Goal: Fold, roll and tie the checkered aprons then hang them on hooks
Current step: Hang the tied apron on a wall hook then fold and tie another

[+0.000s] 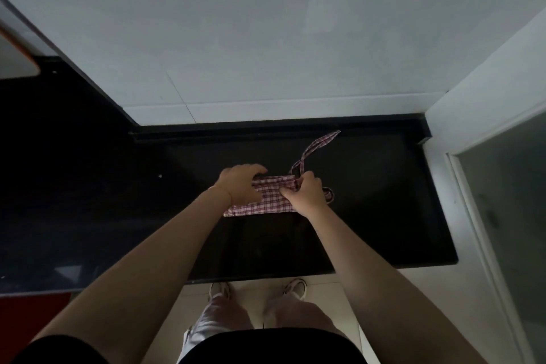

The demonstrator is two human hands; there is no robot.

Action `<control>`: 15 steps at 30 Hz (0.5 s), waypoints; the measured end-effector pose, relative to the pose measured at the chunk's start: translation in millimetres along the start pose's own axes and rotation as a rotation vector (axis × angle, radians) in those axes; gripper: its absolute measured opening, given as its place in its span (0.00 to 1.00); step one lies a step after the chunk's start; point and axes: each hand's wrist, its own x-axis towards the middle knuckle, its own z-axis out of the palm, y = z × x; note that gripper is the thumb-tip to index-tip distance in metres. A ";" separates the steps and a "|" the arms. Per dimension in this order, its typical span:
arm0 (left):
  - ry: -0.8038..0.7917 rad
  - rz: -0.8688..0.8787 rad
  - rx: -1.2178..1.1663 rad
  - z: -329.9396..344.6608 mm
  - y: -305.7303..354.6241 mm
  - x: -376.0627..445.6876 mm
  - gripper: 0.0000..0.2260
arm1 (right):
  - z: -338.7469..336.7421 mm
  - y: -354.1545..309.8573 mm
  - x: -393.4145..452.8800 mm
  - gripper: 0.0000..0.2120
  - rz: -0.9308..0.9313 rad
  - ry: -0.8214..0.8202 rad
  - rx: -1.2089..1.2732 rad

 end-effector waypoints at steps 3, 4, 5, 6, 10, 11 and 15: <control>-0.212 -0.051 -0.012 -4.6 12.9 13.4 0.37 | 1.2 4.4 -1.6 0.27 -0.025 0.017 -0.017; -0.226 -0.076 0.016 -6.0 14.6 15.7 0.38 | 1.7 6.0 -2.6 0.28 -0.040 0.029 -0.032; -0.246 -0.099 0.041 -7.1 16.6 17.5 0.38 | 1.1 8.0 -3.3 0.29 -0.047 0.039 -0.057; -0.277 -0.129 0.060 -6.9 18.1 18.4 0.37 | 0.3 9.9 -4.1 0.31 -0.050 0.043 -0.089; -0.385 -0.205 -0.003 2.1 18.2 16.5 0.30 | -11.6 16.6 -5.6 0.39 -0.057 0.013 -0.213; -0.389 -0.202 -0.060 4.1 15.9 14.4 0.29 | -17.5 19.0 -6.3 0.39 -0.063 -0.016 -0.247; -0.344 -0.180 -0.314 -2.2 5.3 -3.6 0.23 | -54.1 25.8 -12.6 0.16 -0.058 -0.234 -0.283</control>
